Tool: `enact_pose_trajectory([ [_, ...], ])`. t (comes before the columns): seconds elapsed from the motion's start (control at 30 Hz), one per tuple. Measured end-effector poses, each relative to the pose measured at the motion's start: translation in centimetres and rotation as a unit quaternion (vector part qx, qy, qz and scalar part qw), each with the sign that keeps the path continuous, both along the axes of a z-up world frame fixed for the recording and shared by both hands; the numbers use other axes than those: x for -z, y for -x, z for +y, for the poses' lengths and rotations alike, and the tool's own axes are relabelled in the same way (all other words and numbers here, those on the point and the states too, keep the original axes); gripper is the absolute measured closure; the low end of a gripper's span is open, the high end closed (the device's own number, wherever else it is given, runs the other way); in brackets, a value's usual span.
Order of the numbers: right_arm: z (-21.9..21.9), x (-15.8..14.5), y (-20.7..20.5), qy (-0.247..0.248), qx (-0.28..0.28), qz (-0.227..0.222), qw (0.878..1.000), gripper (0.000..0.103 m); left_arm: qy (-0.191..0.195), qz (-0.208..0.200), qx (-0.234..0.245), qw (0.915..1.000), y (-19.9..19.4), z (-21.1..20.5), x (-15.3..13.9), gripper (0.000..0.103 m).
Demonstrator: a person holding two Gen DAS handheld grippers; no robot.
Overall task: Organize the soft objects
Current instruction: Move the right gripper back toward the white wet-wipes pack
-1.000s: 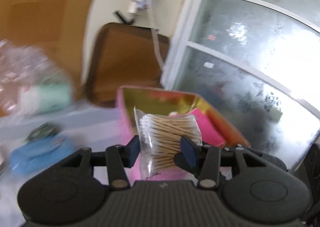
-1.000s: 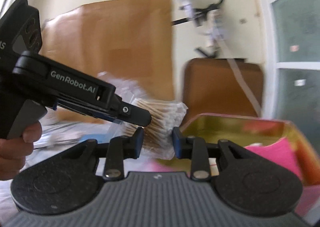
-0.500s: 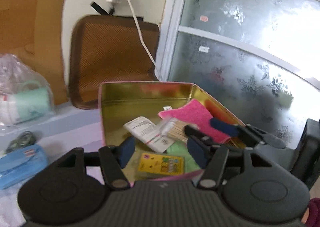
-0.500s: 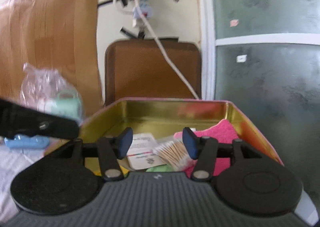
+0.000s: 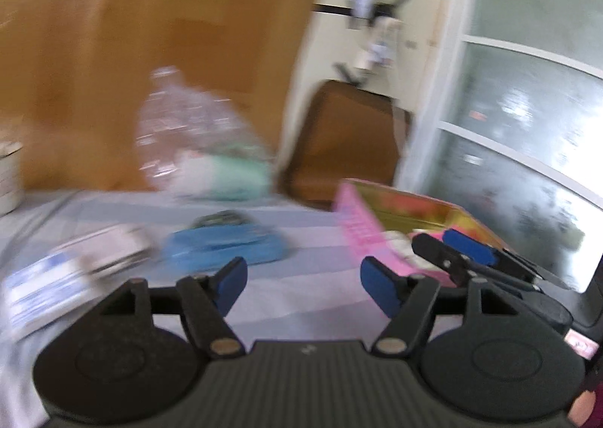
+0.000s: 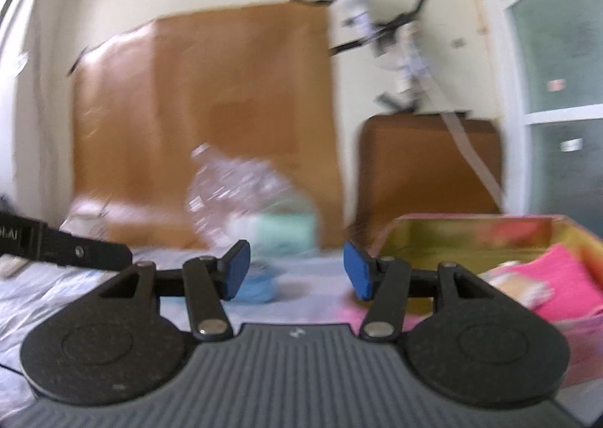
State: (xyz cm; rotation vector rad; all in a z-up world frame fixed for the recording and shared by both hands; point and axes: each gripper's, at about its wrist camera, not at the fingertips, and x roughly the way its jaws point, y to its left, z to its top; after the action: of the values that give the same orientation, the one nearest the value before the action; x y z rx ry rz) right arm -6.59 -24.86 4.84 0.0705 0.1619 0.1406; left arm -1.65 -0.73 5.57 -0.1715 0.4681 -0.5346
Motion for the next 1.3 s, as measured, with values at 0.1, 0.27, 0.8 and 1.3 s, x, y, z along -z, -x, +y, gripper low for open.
enact_pose_trajectory([
  [0.1,2.8,0.9,-1.2,-0.001,-0.035,0.032,0.999,0.045,-0.006,0.007,-0.044,0.999,0.1,3.4,1.1,0.032],
  [0.27,6.3,2.1,-2.6,0.019,-0.068,0.071,0.995,0.045,-0.027,0.016,-0.1,0.9945,0.2,7.0,3.0,0.032],
  [0.8,6.0,4.7,-5.4,-0.028,-0.07,0.206,0.976,0.044,-0.038,0.01,-0.076,0.9963,0.0,7.6,5.4,0.029],
  [1.3,5.8,4.8,-5.3,-0.04,-0.071,0.206,0.975,0.044,-0.03,0.011,-0.062,0.9976,0.0,7.6,5.4,0.022],
])
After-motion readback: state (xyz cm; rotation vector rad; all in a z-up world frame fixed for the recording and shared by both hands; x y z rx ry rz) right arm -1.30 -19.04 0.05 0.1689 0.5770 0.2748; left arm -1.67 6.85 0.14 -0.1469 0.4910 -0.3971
